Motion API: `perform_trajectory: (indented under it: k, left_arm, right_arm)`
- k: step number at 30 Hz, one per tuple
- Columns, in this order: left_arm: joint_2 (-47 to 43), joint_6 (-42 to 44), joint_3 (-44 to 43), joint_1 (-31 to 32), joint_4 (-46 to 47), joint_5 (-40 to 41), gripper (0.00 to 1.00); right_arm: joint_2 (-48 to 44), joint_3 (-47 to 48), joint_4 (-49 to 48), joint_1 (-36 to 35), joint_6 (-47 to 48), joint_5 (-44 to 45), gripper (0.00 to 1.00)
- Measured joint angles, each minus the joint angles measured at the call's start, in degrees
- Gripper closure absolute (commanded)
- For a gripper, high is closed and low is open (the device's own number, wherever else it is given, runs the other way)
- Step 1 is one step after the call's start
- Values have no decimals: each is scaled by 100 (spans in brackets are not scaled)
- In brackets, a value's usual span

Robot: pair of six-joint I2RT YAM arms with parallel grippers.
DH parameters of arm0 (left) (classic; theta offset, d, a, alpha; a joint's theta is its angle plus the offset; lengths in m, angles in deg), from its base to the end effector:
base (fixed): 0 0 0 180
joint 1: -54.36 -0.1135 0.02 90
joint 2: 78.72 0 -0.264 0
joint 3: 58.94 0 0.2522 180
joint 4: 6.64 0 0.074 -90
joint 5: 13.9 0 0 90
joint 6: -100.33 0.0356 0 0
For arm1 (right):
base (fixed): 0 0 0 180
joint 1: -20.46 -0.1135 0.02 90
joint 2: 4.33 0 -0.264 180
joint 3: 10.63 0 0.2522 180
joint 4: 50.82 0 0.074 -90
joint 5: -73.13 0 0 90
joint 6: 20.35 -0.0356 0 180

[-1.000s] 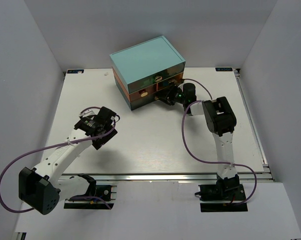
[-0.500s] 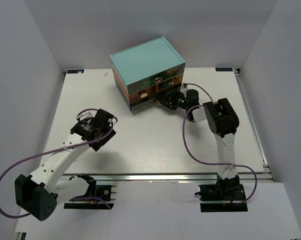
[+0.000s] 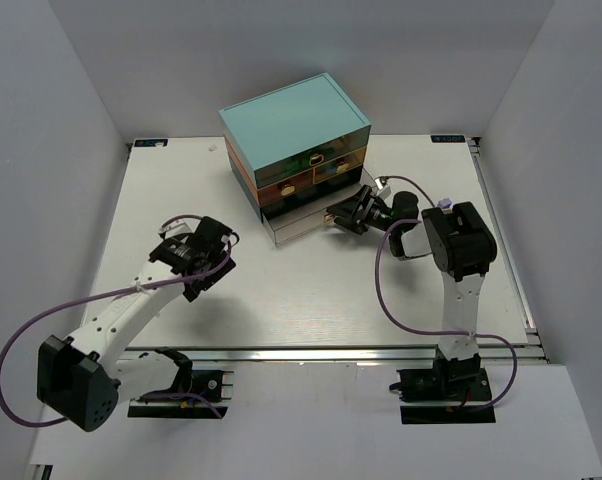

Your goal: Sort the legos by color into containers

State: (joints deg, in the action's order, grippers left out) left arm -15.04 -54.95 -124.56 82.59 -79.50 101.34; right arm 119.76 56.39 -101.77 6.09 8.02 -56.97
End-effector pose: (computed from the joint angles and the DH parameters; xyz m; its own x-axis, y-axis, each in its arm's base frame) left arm 0.1743 -0.0764 0.2583 -0.6253 -0.5969 -0.5028 -0.6288 0.7669 -0.1284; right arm 0.3873 0.1229 0.1097 -0.7620 0.4996 -0.4120 -0.2941 0.2998 0.9075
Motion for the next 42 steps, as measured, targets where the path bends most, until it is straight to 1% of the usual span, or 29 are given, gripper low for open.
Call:
perform_trajectory:
  k: [2, 6, 8, 12, 15, 17, 18, 20, 21, 22, 24, 26, 27, 30, 34, 35, 37, 38, 41, 42]
  left_arm:
    - [205, 129, 0, -74, 50, 70, 9]
    - [734, 450, -17, -431, 170, 116, 8]
    - [966, 634, -42, -706, 278, 76, 8]
    - [1421, 981, -181, -1384, 498, -81, 8]
    - [1687, 1307, -313, -1840, 623, -199, 7]
    - [1816, 1585, -404, -2081, 695, -234, 6]
    - [1891, 1733, -455, -2205, 737, -254, 5]
    - [2041, 2046, -505, -2422, 887, -328, 5]
    - [2124, 2199, -509, -2535, 979, -396, 5]
    - [2205, 2343, -509, -2638, 1056, -457, 5]
    - [2400, 2651, -509, -2863, 1252, -619, 5]
    - [2564, 2907, -509, -3047, 1432, -748, 6]
    - [2656, 3032, -518, -3141, 1502, -804, 6]
    - [2957, 3346, -577, -3364, 1698, -968, 11]
    - [3254, 3689, -599, -3558, 2017, -1252, 22]
    - [3327, 3744, -603, -3606, 2085, -1333, 30]
    - [3390, 3836, -645, -3665, 2203, -1482, 39]
    - [3427, 3884, -675, -3689, 2262, -1554, 50]
    - [3460, 3978, -702, -3740, 2444, -1714, 66]
    - [3460, 4000, -702, -3753, 2492, -1742, 74]
  right_arm:
    - [-22, 50, 17, 39, 129, -210, 11]
    - [-396, 70, 949, 101, 955, -608, 11]
    - [-748, 94, 1639, 131, 1558, -767, 11]
    - [-1611, 382, 3558, 197, 3136, -903, 11]
    - [-2411, 575, 4979, 216, 4599, -743, 11]
    - [-3025, 597, 5727, 227, 5670, -404, 11]
    - [-3333, 568, 5998, 232, 6140, -208, 11]
    - [-3897, 439, 6216, 251, 6752, 356, 11]
    - [-4096, 404, 6347, 280, 6983, 575, 13]
    - [-4229, 415, 6553, 345, 7204, 693, 25]
    - [-4227, 586, 7071, 538, 7628, 671, 40]
    - [-4159, 678, 7431, 761, 7921, 507, 47]
    - [-4162, 678, 7617, 857, 8028, 409, 48]
    - [-4240, 673, 7884, 1102, 8188, 122, 48]
    - [-4387, 778, 8133, 1198, 8336, -127, 46]
    - [-4389, 855, 8185, 1211, 8371, -166, 46]
    - [-4389, 1029, 8288, 1252, 8435, -201, 46]
    - [-4389, 1115, 8325, 1283, 8459, -212, 46]
    - [-4389, 1349, 8448, 1401, 8500, -236, 46]
    - [-4389, 1403, 8467, 1469, 8507, -251, 46]
